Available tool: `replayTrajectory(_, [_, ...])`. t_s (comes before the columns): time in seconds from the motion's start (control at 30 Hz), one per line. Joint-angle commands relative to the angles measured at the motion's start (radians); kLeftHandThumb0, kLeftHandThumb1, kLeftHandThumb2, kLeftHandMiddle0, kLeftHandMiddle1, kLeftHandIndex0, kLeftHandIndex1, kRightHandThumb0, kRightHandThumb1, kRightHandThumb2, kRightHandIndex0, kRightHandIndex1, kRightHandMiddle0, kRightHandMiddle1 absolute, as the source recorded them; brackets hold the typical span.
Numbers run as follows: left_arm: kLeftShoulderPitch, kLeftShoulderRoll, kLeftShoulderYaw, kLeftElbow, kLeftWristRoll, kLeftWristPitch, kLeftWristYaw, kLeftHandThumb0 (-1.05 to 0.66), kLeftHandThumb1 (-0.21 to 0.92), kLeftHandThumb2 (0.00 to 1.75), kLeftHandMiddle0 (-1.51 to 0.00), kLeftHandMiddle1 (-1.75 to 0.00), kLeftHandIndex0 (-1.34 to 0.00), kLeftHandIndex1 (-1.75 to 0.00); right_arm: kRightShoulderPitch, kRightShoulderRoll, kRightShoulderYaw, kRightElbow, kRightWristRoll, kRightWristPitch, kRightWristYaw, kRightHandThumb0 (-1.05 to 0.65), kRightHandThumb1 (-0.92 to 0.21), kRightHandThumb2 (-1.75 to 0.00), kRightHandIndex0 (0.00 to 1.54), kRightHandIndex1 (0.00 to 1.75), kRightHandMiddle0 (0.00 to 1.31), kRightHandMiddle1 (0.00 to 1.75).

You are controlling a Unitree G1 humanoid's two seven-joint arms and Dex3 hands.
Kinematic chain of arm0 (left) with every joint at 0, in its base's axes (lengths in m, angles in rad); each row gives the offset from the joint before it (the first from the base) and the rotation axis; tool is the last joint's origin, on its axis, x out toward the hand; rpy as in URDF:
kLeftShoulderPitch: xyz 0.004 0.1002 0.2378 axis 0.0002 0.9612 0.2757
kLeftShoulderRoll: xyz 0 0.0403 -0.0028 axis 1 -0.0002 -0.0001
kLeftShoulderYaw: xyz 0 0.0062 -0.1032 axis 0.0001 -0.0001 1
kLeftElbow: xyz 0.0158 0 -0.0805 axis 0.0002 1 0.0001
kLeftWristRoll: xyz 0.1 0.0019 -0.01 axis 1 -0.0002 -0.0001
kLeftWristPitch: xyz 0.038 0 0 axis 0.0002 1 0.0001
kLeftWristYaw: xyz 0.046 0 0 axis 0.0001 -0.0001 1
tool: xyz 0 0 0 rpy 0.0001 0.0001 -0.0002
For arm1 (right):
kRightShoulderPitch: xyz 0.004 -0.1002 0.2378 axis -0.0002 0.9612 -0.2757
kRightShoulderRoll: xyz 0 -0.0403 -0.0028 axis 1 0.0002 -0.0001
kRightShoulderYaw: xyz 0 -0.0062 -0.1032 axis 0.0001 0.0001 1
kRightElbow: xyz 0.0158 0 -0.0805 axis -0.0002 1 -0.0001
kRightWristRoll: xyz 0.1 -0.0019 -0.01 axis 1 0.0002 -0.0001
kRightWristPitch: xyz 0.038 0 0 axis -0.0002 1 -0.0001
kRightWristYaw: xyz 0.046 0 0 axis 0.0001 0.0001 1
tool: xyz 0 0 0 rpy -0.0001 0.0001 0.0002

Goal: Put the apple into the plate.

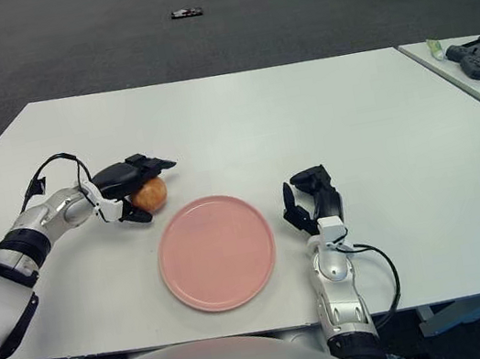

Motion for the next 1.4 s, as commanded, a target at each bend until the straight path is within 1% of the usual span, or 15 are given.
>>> replayTrajectory(0.0, [0.045, -0.012, -0.003, 0.044, 0.002, 0.051, -0.020, -0.56, 0.26, 1.08, -0.24, -1.63, -0.13, -1.64, 0.015, 0.005, -0.003, 0.008, 0.001, 0.023, -0.003, -0.37, -0.73, -0.79, 0.55, 1.26, 0.30, 1.75])
replayTrajectory(0.03, [0.047, -0.014, 0.000, 0.046, -0.003, 0.056, -0.016, -0.52, 0.25, 1.11, -0.31, -1.67, -0.18, -1.68, 0.015, 0.005, -0.003, 0.007, 0.002, 0.024, -0.002, -0.37, -0.73, -0.79, 0.55, 1.26, 0.30, 1.75])
replayTrajectory(0.07, [0.048, -0.015, 0.001, 0.047, -0.006, 0.058, -0.013, -0.47, 0.23, 1.14, -0.39, -1.70, -0.27, -1.70, 0.015, 0.006, -0.003, 0.006, 0.003, 0.024, -0.002, -0.37, -0.73, -0.79, 0.55, 1.26, 0.30, 1.75])
replayTrajectory(0.1, [0.049, -0.016, 0.001, 0.049, -0.005, 0.062, -0.001, -0.46, 0.23, 1.15, -0.43, -1.71, -0.29, -1.71, 0.016, 0.005, -0.002, 0.005, 0.003, 0.024, 0.000, -0.37, -0.73, -0.79, 0.55, 1.26, 0.30, 1.75])
replayTrajectory(0.13, [0.050, -0.017, 0.000, 0.050, -0.005, 0.066, 0.008, -0.30, 0.20, 1.28, -0.52, -1.72, -0.39, -1.72, 0.016, 0.005, -0.002, 0.004, 0.004, 0.024, 0.001, -0.37, -0.73, -0.79, 0.55, 1.26, 0.30, 1.75])
replayTrajectory(0.23, [0.054, -0.013, -0.008, 0.048, 0.005, 0.070, 0.047, -0.10, 0.14, 1.46, -0.66, -1.74, -0.51, -1.73, 0.016, 0.004, -0.001, 0.003, 0.004, 0.026, 0.003, -0.37, -0.73, -0.79, 0.55, 1.26, 0.30, 1.75])
replayTrajectory(0.33, [0.057, -0.009, -0.022, 0.039, 0.029, 0.083, 0.109, -0.04, 0.10, 1.54, -0.74, -1.71, -0.55, -1.74, 0.015, 0.003, -0.001, 0.005, 0.002, 0.029, 0.002, -0.37, -0.73, -0.79, 0.55, 1.26, 0.30, 1.75])
replayTrajectory(0.47, [0.059, -0.005, -0.036, 0.034, 0.047, 0.091, 0.157, -0.01, 0.06, 1.58, -0.83, -1.65, -0.58, -1.75, 0.014, 0.005, -0.001, 0.003, 0.000, 0.034, -0.002, -0.37, -0.74, -0.79, 0.54, 1.26, 0.30, 1.75])
replayTrajectory(0.67, [0.065, -0.006, -0.031, 0.035, 0.034, 0.081, 0.176, 0.00, 0.04, 1.60, -0.87, -1.62, -0.59, -1.75, 0.014, 0.006, 0.001, 0.001, -0.003, 0.035, -0.003, -0.37, -0.75, -0.76, 0.54, 1.26, 0.29, 1.75])
replayTrajectory(1.07, [0.079, -0.001, -0.010, 0.020, 0.000, 0.064, 0.170, 0.00, 0.02, 1.61, -0.88, -1.62, -0.60, -1.75, 0.011, 0.009, 0.000, 0.002, 0.004, 0.039, -0.002, -0.37, -0.73, -0.80, 0.54, 1.26, 0.31, 1.75])
replayTrajectory(1.37, [0.093, -0.002, 0.015, 0.004, -0.020, 0.060, 0.194, 0.00, 0.02, 1.62, -0.89, -1.61, -0.60, -1.75, 0.008, 0.014, -0.002, 0.001, 0.015, 0.035, 0.003, -0.37, -0.75, -0.77, 0.53, 1.26, 0.29, 1.75])
